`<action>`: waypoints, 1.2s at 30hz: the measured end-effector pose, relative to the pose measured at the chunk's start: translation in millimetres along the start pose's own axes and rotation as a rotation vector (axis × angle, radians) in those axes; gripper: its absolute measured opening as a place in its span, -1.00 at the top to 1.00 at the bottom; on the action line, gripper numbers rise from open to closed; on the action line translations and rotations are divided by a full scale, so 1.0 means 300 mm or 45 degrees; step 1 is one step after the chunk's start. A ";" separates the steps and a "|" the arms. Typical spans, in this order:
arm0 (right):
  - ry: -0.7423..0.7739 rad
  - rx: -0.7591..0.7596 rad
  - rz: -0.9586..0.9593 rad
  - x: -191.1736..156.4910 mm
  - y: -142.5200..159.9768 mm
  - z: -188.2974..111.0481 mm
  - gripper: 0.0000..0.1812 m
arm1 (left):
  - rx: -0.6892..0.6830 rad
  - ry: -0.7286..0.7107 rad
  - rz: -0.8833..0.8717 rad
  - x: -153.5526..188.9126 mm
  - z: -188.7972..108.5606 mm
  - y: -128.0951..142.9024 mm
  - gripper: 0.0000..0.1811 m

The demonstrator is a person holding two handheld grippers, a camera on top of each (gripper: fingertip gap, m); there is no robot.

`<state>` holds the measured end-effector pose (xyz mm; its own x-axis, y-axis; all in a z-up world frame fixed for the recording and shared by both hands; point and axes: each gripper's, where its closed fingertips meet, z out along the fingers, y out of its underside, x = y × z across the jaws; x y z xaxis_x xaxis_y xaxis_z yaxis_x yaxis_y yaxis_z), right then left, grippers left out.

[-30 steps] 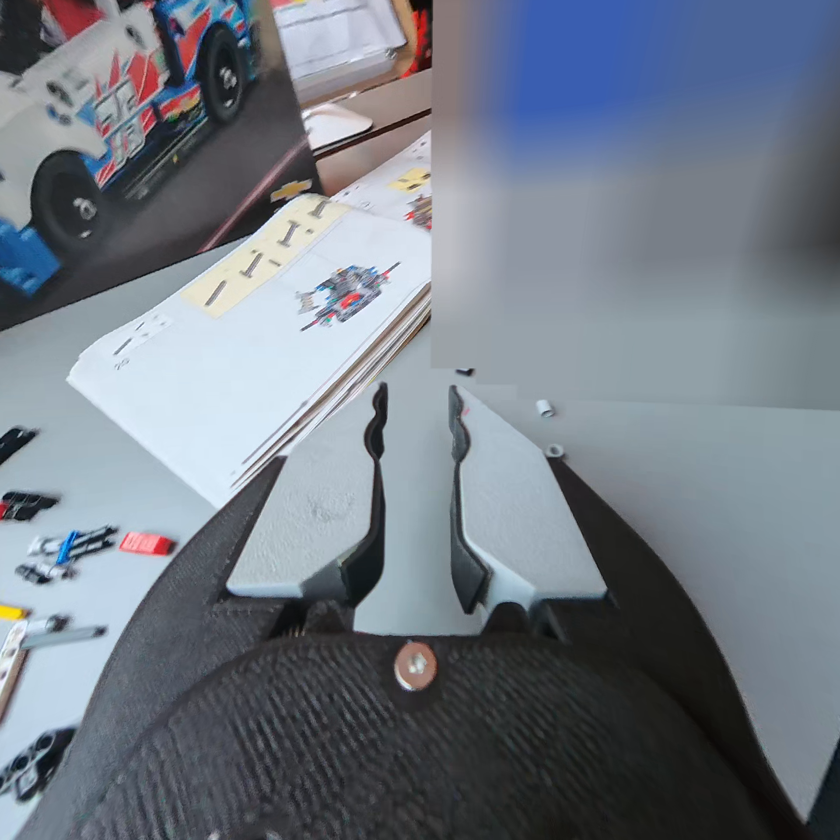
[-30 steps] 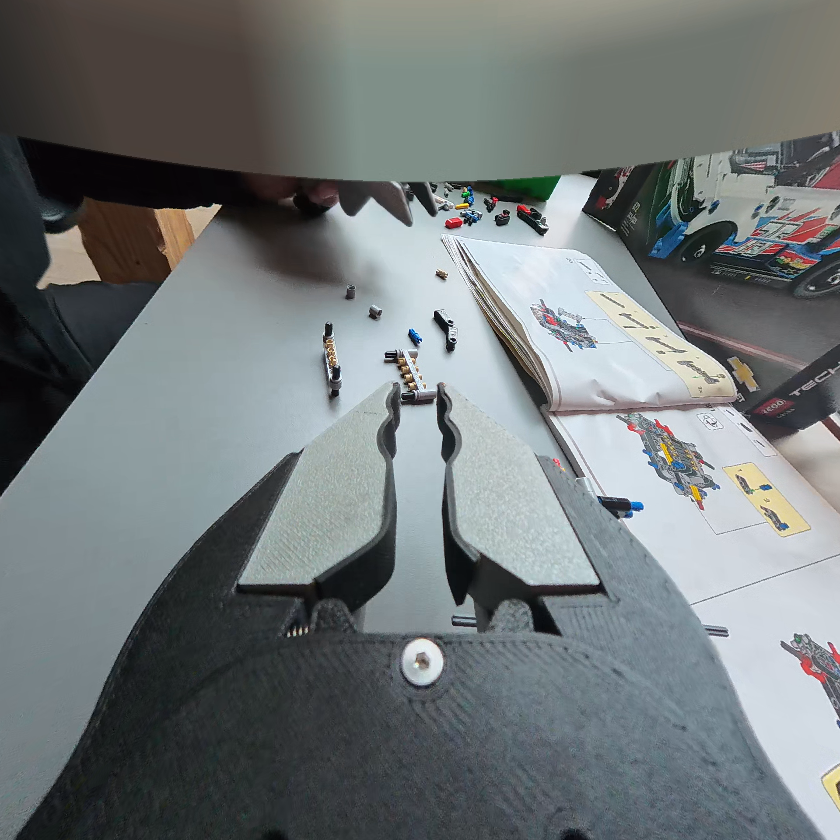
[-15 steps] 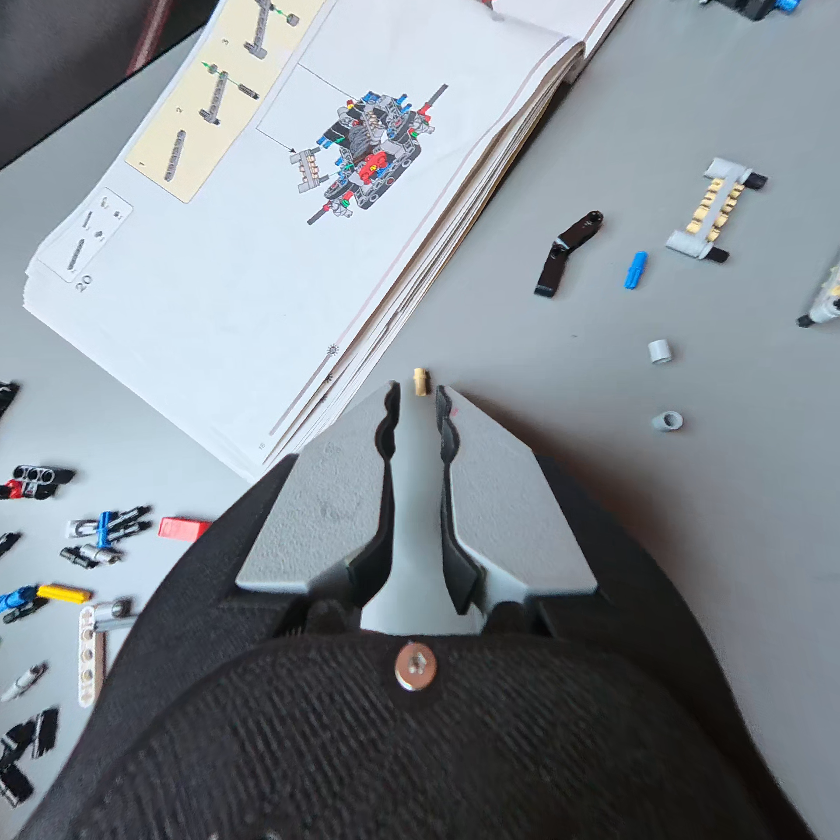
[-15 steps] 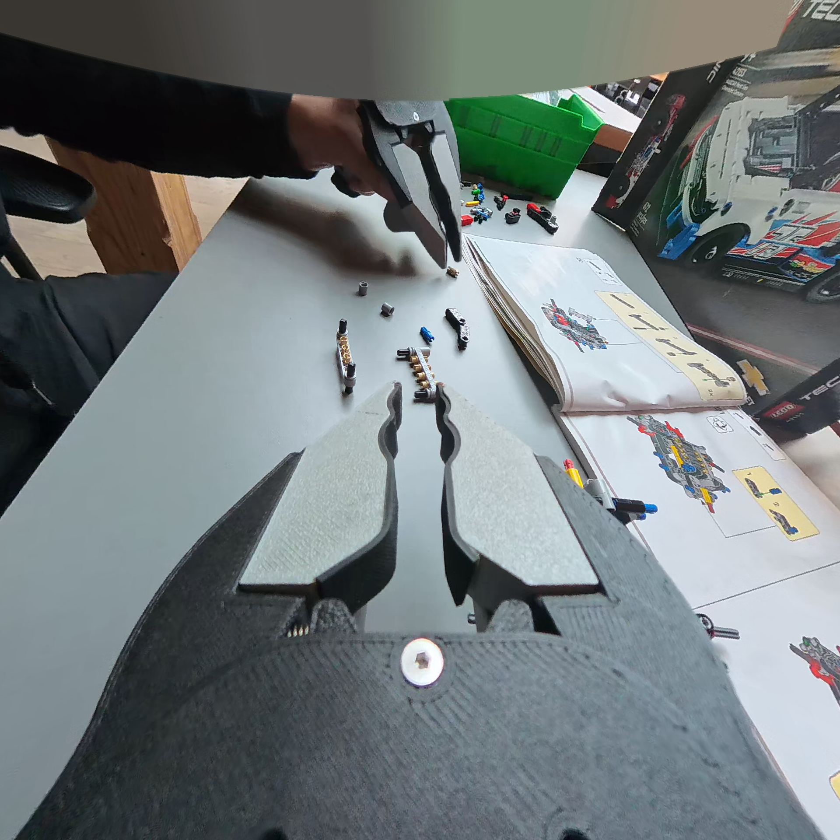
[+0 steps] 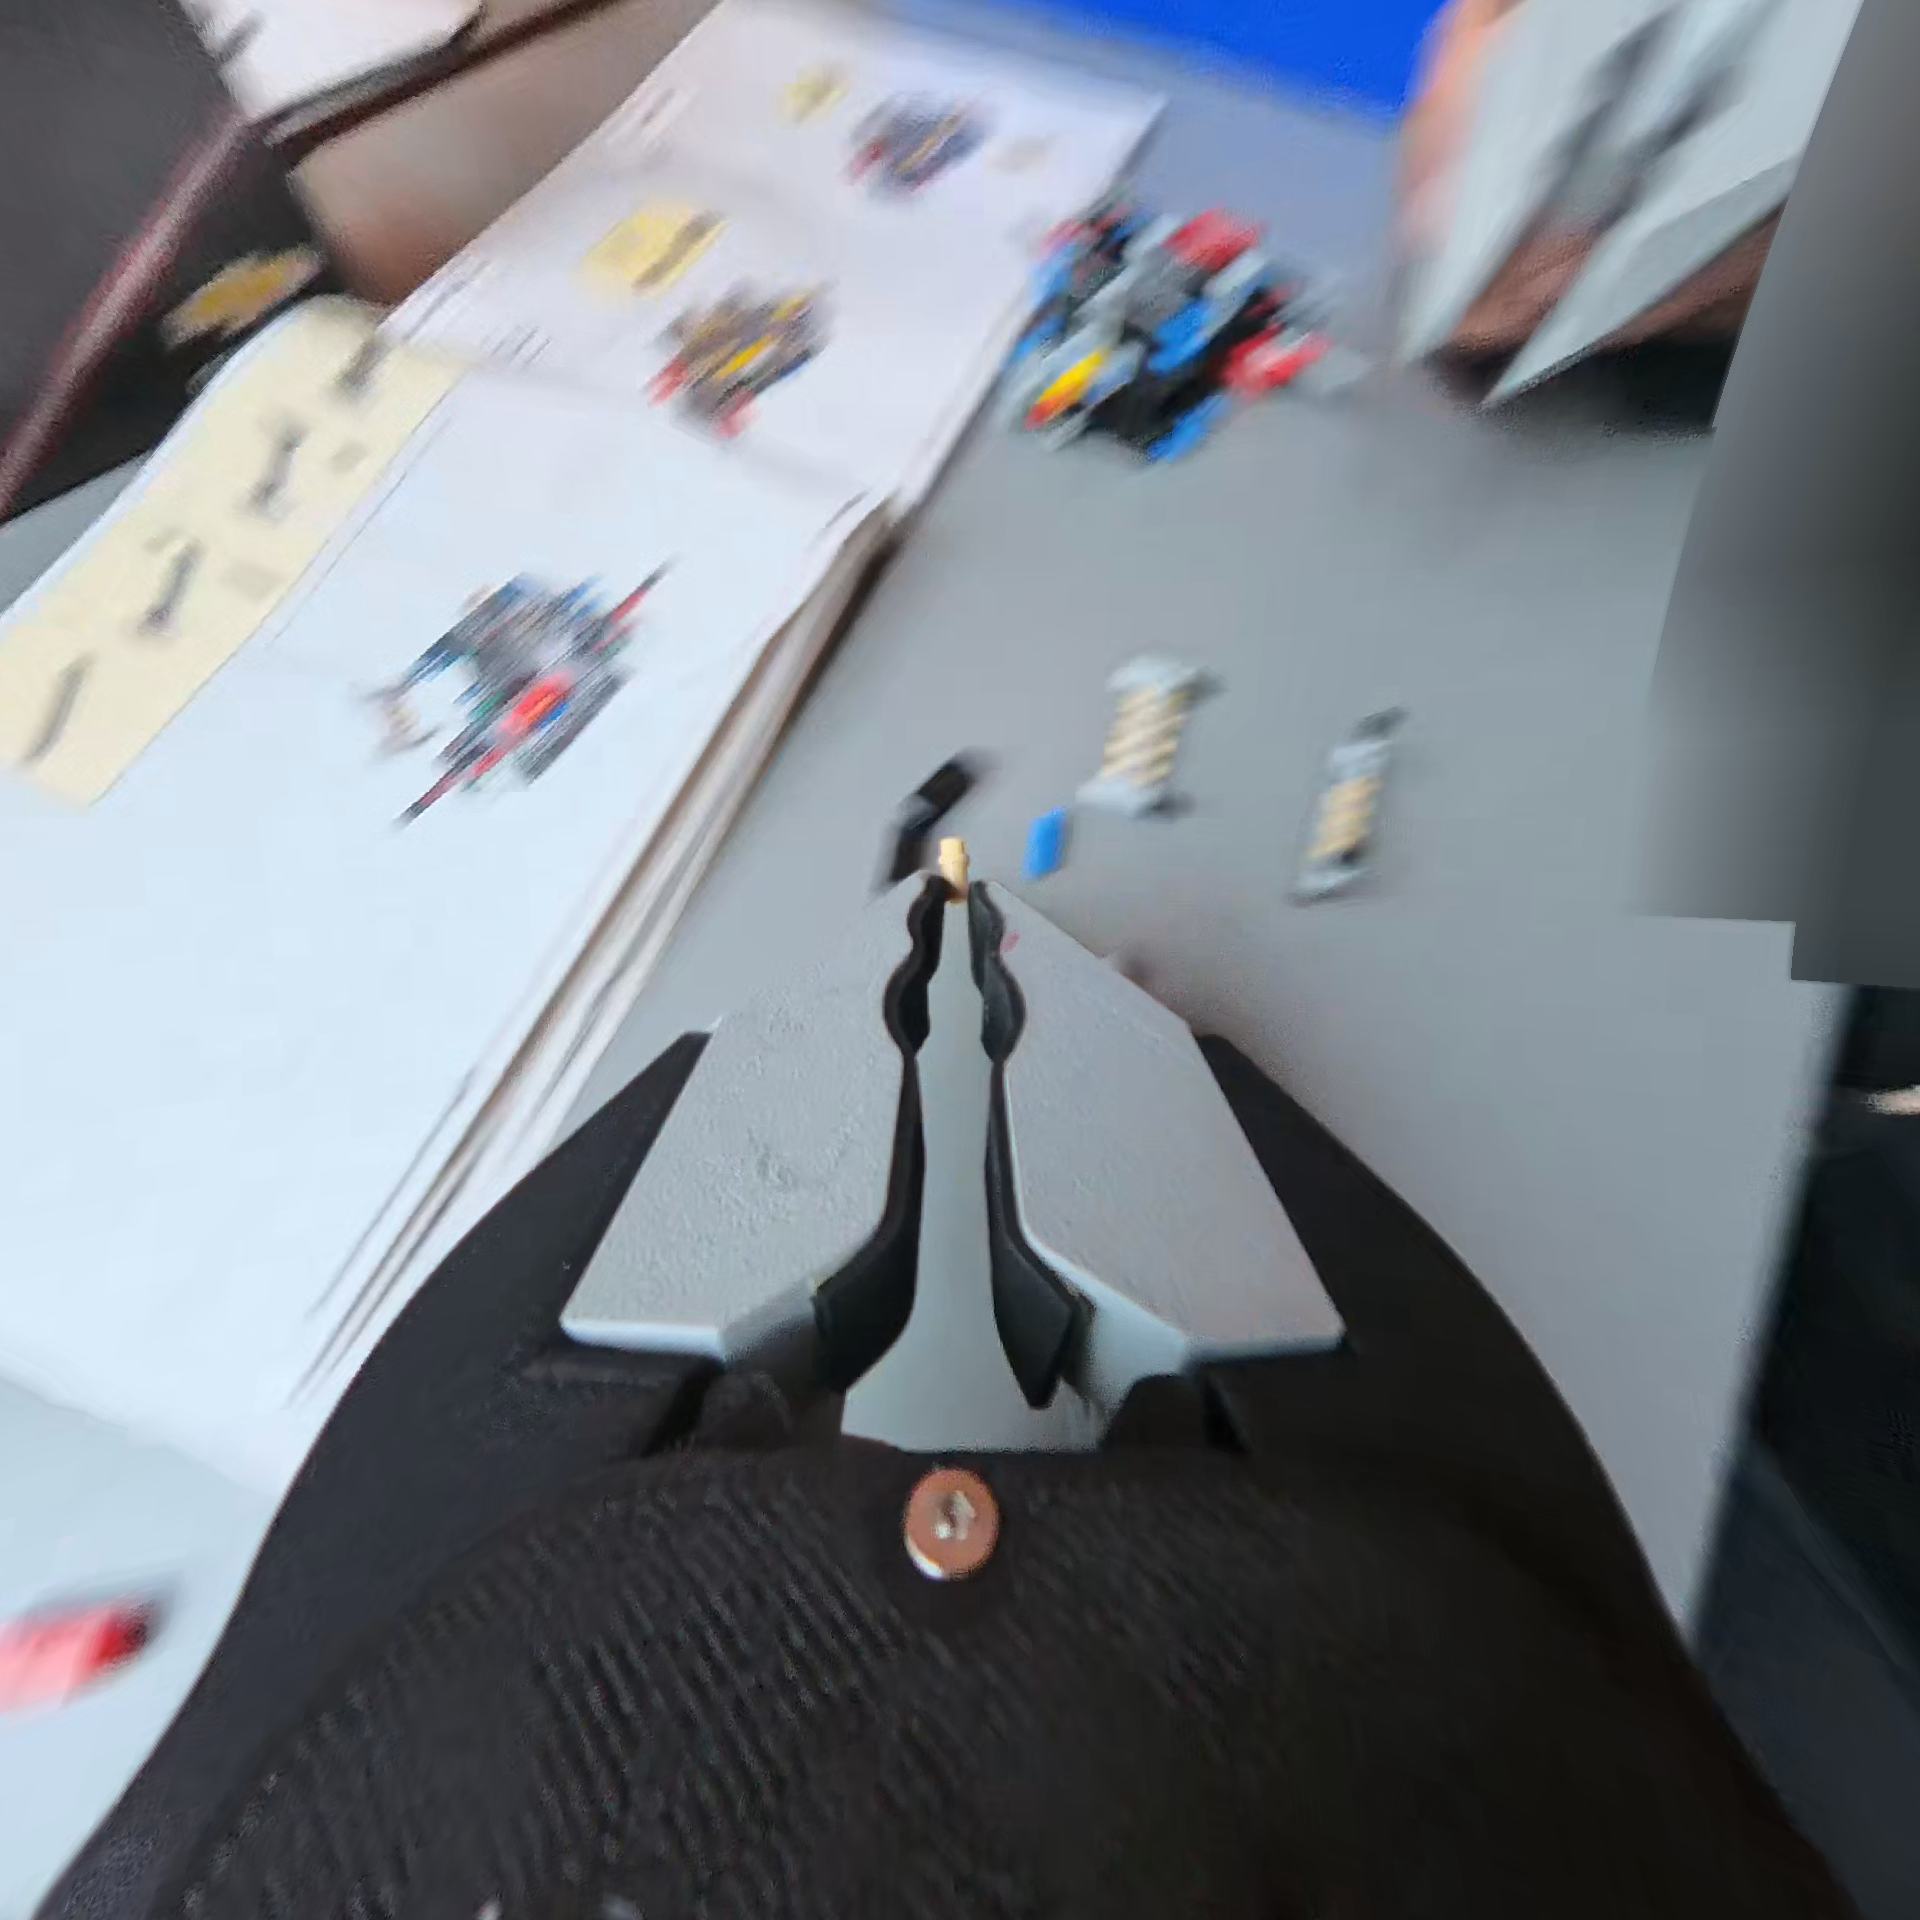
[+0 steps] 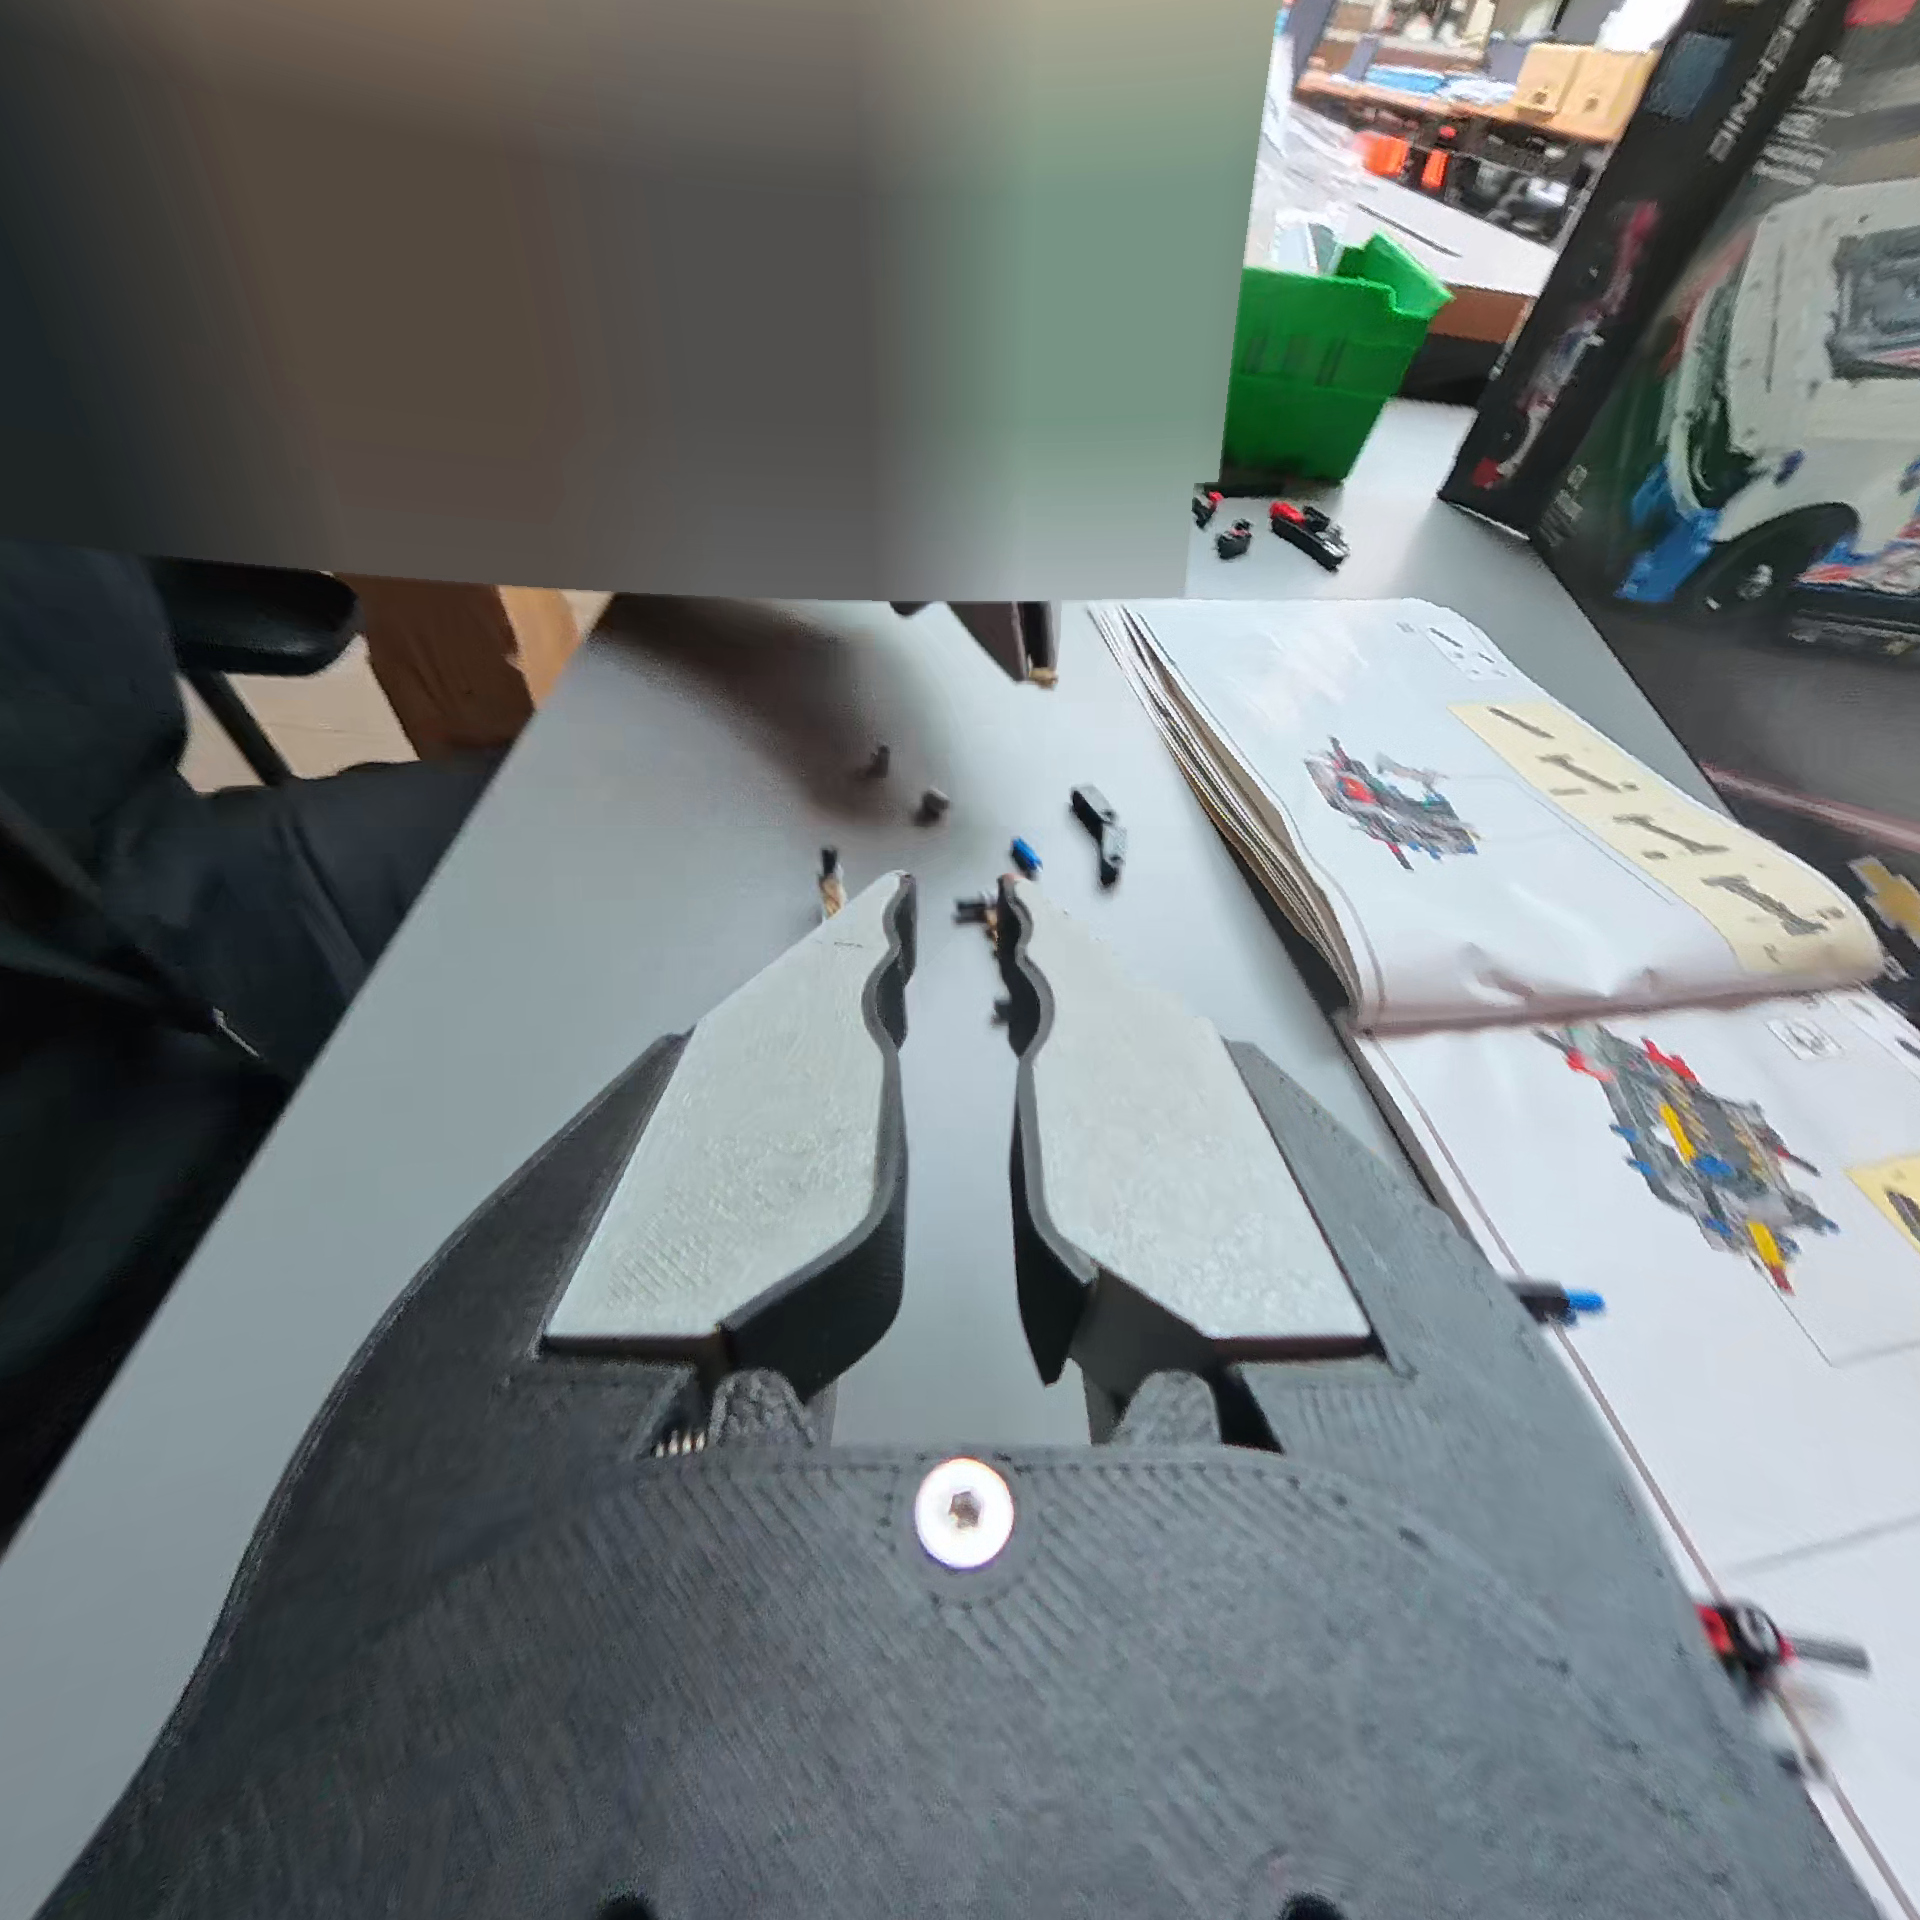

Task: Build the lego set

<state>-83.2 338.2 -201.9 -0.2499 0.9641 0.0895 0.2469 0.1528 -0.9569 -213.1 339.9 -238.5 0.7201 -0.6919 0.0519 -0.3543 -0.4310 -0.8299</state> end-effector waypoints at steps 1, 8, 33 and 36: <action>-0.040 0.012 -0.005 -0.018 -0.026 0.009 0.84 | 0.061 0.119 0.003 0.069 0.005 -0.042 0.99; -0.163 -0.050 -0.325 -0.162 -0.097 0.079 0.86 | 0.271 0.646 0.039 0.368 0.006 -0.163 0.98; -0.140 -0.079 -0.586 -0.237 -0.094 0.108 0.98 | 0.288 0.927 -0.033 0.476 0.001 -0.153 0.98; -0.139 -0.079 -0.578 -0.235 -0.090 0.110 0.98 | 0.291 0.923 -0.034 0.474 0.002 -0.153 0.98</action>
<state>-103.1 258.9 -191.5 -0.4420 0.7686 0.4625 0.1441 0.5698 -0.8090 -94.3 261.6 -193.4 0.1263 -0.9244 0.3600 -0.1530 -0.3767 -0.9136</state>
